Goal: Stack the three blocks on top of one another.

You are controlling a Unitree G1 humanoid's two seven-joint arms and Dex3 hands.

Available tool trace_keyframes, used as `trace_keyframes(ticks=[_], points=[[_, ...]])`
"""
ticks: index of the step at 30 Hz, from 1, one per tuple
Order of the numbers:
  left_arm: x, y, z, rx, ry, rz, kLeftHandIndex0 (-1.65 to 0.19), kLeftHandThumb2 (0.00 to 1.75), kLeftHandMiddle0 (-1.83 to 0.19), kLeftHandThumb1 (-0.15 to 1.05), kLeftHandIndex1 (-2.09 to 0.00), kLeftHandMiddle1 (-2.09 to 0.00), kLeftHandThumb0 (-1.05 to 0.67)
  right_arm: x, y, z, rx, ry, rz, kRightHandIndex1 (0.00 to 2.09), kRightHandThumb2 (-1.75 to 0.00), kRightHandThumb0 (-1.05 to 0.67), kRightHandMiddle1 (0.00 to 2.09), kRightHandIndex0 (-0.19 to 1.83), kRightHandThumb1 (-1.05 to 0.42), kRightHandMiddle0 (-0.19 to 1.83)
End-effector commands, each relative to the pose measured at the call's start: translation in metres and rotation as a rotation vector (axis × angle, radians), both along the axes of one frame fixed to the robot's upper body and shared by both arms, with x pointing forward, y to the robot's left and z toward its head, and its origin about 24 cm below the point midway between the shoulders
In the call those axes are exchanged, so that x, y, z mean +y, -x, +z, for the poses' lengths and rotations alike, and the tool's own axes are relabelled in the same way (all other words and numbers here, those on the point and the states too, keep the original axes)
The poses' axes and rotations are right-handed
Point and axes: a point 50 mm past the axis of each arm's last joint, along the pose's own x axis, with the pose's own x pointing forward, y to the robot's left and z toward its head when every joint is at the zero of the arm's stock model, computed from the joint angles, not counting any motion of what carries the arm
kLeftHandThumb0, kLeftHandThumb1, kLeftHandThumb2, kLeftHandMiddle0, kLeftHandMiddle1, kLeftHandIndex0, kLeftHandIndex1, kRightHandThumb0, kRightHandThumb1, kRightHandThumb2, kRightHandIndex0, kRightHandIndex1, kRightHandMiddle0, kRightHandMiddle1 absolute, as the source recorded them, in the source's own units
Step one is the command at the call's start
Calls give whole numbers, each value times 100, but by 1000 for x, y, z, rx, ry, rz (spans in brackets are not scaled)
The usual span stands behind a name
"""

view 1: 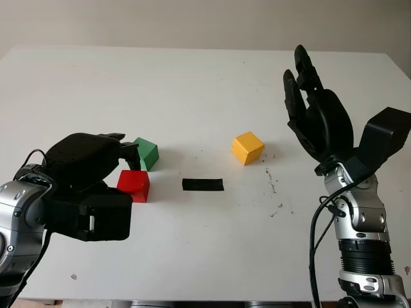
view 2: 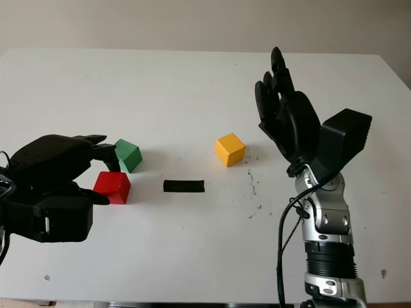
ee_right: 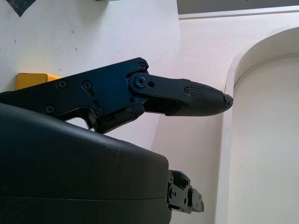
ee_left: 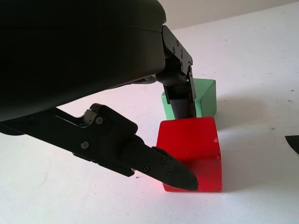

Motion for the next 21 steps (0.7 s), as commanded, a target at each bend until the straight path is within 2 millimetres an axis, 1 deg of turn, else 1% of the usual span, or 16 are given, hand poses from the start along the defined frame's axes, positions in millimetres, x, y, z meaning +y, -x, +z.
trace_keyframes(ticks=[1, 2, 4, 8, 11, 15, 21], points=[[-1, 1, -6, 1, 8, -16, -42, 5, -26, 86, -111, -6, -44, -4, 2, 4, -15, 3, -11, 0, -55, -67, 0, -19, -105, -19], [-1, 1, -6, -6, 14, -26, -44, 5, -28, 86, -117, -6, -39, -4, 2, 4, -15, 5, -11, 0, -55, -67, 0, -19, -105, -19], [-1, 2, -6, -13, 17, -41, -45, 5, -29, 85, -121, -6, -34, -3, 2, 4, -16, 6, -12, 0, -55, -68, 0, -19, -105, -19], [-2, 6, -2, -26, 29, -81, -47, 5, -31, 83, -124, -6, -32, -3, 2, 4, -13, 1, -7, 0, -54, -67, 0, -19, -105, -19], [-4, 11, 7, -58, 22, -118, -48, 5, -32, 82, -123, -6, -32, -3, 1, 4, -7, -9, -4, 0, -53, -68, 0, -19, -105, -19], [-9, 20, 25, -95, 25, -175, -47, 5, -33, 82, -127, -6, -35, 0, 0, 3, -8, 1, 4, 0, -54, -67, 0, -19, -105, -19], [-20, 34, 63, -158, 53, -237, -44, 5, -35, 82, -132, -6, -36, 3, -1, 2, -4, -18, 2, 0, -50, -68, 0, -19, -105, -19]])
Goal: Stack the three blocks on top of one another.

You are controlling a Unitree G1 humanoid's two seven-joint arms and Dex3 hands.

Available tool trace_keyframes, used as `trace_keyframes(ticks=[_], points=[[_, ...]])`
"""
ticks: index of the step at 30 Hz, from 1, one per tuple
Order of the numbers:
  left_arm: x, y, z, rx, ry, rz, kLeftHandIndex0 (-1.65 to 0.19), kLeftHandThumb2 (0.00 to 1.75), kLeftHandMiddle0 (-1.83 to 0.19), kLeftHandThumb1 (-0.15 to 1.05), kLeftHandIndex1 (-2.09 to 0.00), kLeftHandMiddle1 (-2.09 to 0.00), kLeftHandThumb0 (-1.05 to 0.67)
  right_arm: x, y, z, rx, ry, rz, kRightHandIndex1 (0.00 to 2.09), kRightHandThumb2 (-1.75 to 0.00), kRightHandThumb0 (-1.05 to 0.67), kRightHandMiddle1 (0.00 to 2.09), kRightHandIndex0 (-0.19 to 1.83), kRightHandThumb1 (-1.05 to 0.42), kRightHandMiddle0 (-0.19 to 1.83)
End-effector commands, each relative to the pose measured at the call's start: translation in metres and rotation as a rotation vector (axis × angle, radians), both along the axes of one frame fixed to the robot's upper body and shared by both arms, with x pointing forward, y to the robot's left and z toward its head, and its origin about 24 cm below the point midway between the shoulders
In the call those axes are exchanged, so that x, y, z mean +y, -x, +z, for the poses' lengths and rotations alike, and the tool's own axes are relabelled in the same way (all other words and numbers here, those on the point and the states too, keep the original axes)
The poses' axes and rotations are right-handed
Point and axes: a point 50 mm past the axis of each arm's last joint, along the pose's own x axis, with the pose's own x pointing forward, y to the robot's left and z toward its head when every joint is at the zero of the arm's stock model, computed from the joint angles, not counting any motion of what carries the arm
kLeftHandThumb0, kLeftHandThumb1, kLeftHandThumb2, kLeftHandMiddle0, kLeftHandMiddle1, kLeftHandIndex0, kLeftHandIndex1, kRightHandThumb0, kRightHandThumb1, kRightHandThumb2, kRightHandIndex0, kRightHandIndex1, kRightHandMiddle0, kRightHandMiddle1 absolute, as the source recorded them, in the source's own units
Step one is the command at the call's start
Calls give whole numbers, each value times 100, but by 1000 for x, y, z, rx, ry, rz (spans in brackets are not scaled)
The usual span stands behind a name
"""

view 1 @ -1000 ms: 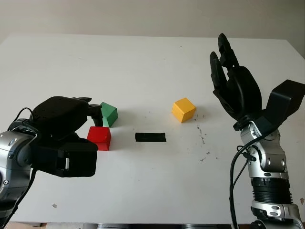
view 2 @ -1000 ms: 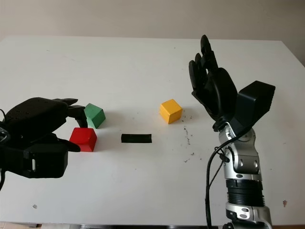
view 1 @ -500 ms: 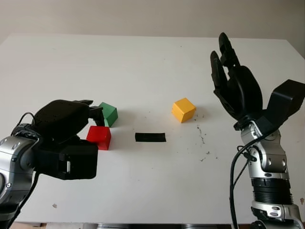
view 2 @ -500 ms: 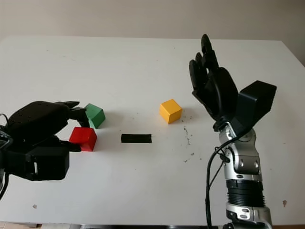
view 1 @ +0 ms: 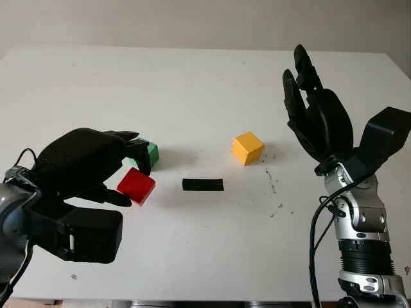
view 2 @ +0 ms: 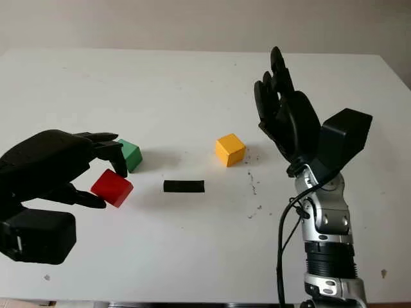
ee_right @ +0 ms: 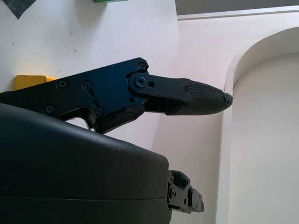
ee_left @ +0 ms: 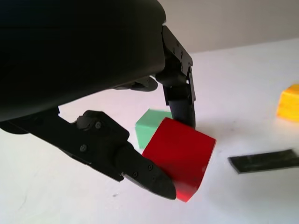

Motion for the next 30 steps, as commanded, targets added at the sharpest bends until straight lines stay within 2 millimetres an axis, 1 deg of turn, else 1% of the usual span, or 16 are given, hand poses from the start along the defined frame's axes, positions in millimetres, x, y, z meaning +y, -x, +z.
trace_keyframes(ticks=[1, 4, 6, 8, 11, 12, 13, 15, 16, 18, 21, 23, 24, 26, 28, 30], points=[[-5, 7, 23, -66, -24, -35, -42, 6, -35, 83, -135, -6, -36, 2, -1, 3, -12, -4, 4, 0, -50, -69, 0, -19, -105, -19], [-13, 12, 45, -102, -2, -120, -42, 5, -39, 81, -139, -7, -36, 2, -1, 4, -14, 1, 4, 0, -51, -68, 0, -19, -105, -19], [-18, 12, 56, -113, -11, -161, -42, 5, -40, 81, -140, -7, -37, 2, -1, 3, -13, -1, 4, 0, -51, -68, 0, -19, -105, -19], [-26, 7, 69, -132, -52, -196, -42, 5, -43, 80, -141, -8, -38, 3, -2, 3, -13, -8, 1, 0, -51, -68, 0, -19, -105, -19], [-34, -1, 79, -139, -83, -219, -42, 5, -45, 80, -139, -7, -39, 2, -3, 3, -14, -10, -1, 0, -51, -68, 0, -19, -105, -19], [-38, -7, 82, -137, -85, -234, -43, 5, -45, 81, -136, -7, -39, 3, -3, 3, -14, -13, -1, 0, -51, -68, 0, -19, -105, -19], [-41, -11, 84, -136, -88, -245, -48, 5, -46, 81, -128, -6, -40, 3, -3, 3, -13, -16, -2, 0, -51, -68, 0, -19, -105, -19], [-47, -21, 86, -105, -53, -268, -51, 6, -45, 82, -120, -5, -39, 3, -4, 2, -11, -18, -1, 0, -51, -68, 0, -19, -105, -19], [-50, -29, 83, -89, -15, -292, -55, 6, -45, 82, -115, -5, -39, 3, -4, 2, -10, -21, 0, 0, -51, -68, 0, -19, -105, -19], [-56, -45, 73, -22, 107, -329, -61, 6, -46, 83, -112, -6, -40, 3, -3, 1, -8, -28, 5, 0, -50, -69, 0, -19, -105, -19], [-58, -58, 60, 61, 246, -331, -58, 6, -41, 84, -116, -4, -37, 3, -2, 1, -11, -23, 9, 0, -50, -69, 0, -19, -105, -19], [-59, -65, 47, 85, 342, -324, -54, 6, -38, 85, -122, -4, -36, 3, -1, 1, -11, -18, 5, 0, -51, -68, 0, -19, -105, -19], [-59, -69, 36, 85, 386, -311, -52, 6, -37, 85, -126, -4, -34, 3, 0, 1, -12, -14, 3, 0, -51, -68, 0, -19, -105, -19], [-59, -72, 23, 78, 424, -286, -49, 6, -36, 85, -131, -4, -31, 2, 1, 1, -13, -8, 4, 0, -51, -68, 0, -19, -105, -19], [-59, -74, 8, 92, 424, -245, -45, 6, -31, 87, -139, -3, -30, 1, 2, 1, -17, 5, 12, 0, -53, -67, 0, -19, -105, -19], [-60, -74, 0, 108, 417, -228, -43, 6, -27, 89, -142, -3, -30, 1, 2, 1, -19, 13, 15, 0, -55, -67, 0, -19, -105, -19]])
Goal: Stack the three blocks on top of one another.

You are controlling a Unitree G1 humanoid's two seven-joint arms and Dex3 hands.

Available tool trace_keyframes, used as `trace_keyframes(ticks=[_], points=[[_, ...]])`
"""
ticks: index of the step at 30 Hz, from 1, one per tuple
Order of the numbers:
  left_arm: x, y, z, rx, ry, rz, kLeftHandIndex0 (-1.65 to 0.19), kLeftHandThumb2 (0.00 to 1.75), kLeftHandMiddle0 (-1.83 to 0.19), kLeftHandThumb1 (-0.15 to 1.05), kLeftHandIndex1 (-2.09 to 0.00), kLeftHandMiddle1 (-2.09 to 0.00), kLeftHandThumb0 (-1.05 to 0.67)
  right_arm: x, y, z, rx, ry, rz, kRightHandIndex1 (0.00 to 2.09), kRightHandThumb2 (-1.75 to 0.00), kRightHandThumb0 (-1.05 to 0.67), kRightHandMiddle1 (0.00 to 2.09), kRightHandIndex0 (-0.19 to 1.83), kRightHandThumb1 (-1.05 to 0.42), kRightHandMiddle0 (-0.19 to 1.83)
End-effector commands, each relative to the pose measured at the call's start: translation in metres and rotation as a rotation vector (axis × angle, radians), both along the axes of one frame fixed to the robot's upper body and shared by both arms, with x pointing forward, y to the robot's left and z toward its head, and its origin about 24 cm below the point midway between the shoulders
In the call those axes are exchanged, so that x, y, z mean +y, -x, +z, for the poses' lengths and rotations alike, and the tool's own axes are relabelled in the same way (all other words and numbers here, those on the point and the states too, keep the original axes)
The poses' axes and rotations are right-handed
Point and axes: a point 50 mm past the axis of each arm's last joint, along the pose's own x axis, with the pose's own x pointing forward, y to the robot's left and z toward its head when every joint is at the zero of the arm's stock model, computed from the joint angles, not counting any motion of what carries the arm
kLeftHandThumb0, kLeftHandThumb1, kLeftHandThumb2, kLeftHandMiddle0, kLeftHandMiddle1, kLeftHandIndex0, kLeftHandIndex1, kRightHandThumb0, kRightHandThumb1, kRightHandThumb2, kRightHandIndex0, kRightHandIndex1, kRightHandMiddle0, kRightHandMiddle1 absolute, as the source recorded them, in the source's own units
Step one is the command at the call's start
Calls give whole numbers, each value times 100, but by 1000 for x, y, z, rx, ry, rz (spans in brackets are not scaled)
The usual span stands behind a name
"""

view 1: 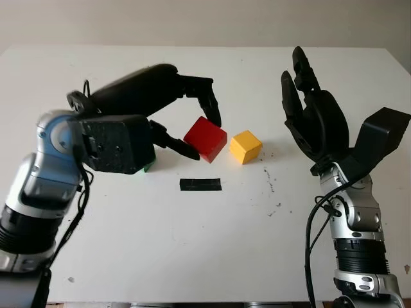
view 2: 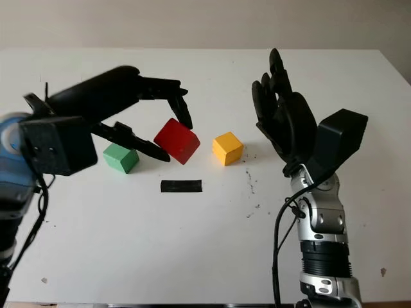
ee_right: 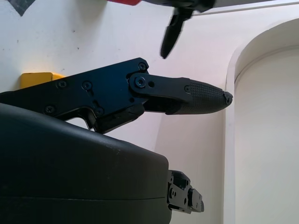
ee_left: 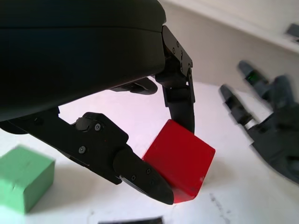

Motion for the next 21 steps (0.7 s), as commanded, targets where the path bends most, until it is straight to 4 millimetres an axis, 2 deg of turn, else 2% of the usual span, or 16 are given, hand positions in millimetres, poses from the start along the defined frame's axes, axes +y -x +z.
trace_keyframes(ticks=[1, 6, 15, 21], points=[[-2, 1, -6, 5, -6, 1, -42, 6, -27, 89, -143, -3, -30, -2, 3, 4, -28, 19, 2, 0, -55, -67, 0, -19, -105, -19], [-4, 0, -19, 46, -98, -30, -45, 5, -23, 88, -141, -3, -31, -1, 2, 4, -24, 13, -6, 0, -53, -67, 0, -19, -105, -19], [-4, -6, -29, 74, -196, -52, -58, 5, -18, 86, -122, -5, -34, 0, 2, 4, -27, 21, -4, 0, -54, -67, 0, -19, -105, -19], [-5, -11, -38, 90, -170, -46, -57, 5, -19, 86, -129, -6, -33, 0, 3, 4, -27, 25, 0, 0, -55, -67, 0, -19, -105, -19]])
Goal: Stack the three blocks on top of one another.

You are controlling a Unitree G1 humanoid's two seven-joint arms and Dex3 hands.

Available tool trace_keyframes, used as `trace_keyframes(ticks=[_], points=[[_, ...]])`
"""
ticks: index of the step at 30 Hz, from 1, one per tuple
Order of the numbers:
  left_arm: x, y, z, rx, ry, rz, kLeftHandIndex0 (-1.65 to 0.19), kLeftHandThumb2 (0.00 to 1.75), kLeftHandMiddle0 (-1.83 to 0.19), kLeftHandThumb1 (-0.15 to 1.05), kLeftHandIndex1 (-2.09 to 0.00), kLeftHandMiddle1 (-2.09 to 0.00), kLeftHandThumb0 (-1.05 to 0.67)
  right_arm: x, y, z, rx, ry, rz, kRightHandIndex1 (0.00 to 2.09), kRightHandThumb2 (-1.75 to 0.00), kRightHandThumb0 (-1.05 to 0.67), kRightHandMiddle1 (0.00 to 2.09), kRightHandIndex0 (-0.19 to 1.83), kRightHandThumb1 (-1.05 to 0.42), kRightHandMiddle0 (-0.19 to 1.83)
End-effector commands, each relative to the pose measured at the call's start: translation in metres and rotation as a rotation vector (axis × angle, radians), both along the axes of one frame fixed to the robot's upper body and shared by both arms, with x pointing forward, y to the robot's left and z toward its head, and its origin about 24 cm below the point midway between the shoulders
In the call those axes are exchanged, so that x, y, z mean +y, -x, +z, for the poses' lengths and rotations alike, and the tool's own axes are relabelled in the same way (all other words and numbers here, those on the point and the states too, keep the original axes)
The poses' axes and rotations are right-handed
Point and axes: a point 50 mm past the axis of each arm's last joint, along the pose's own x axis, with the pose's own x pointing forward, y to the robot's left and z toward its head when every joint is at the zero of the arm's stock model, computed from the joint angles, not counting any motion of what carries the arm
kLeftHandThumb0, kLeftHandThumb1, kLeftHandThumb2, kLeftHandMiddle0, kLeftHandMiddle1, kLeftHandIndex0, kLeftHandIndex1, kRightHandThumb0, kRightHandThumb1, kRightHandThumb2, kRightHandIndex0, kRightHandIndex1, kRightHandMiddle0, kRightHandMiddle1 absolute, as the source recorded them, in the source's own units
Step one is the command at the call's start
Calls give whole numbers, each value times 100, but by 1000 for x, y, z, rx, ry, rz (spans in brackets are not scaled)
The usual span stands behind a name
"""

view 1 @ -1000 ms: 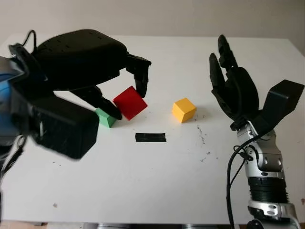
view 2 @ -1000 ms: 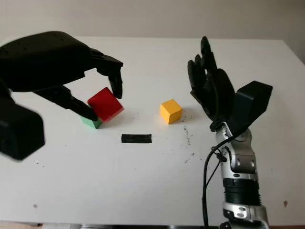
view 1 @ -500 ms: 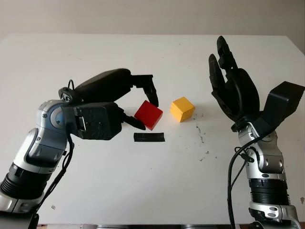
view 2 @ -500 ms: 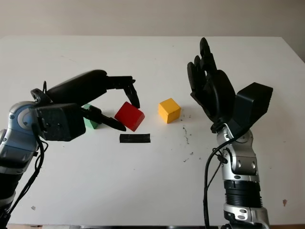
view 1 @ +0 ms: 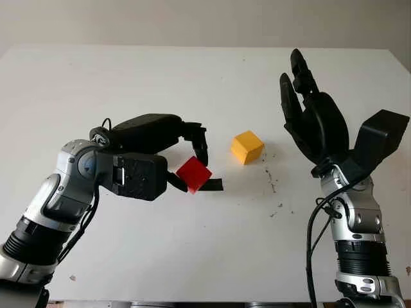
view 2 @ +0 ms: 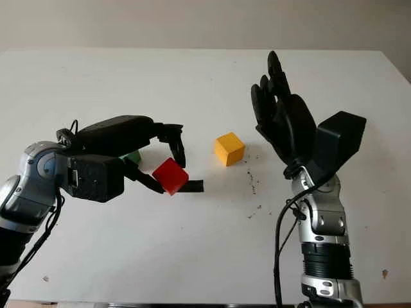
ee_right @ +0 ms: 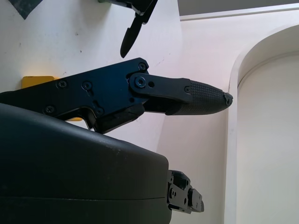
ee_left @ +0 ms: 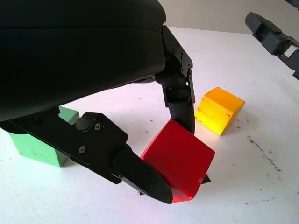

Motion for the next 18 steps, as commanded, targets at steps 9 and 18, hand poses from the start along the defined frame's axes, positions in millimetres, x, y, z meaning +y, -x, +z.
trace_keyframes(ticks=[9, 18], points=[[-5, -12, -7, 4, 17, 13, -45, 6, -18, 91, -143, -5, -35, -1, 3, 4, -28, 10, 4, 0, -53, -69, 0, -19, -105, -19], [-7, -18, -12, 2, 18, 27, -42, 5, -18, 90, -137, -5, -34, -1, 3, 3, -27, 15, 3, 0, -54, -68, 0, -19, -105, -19]])
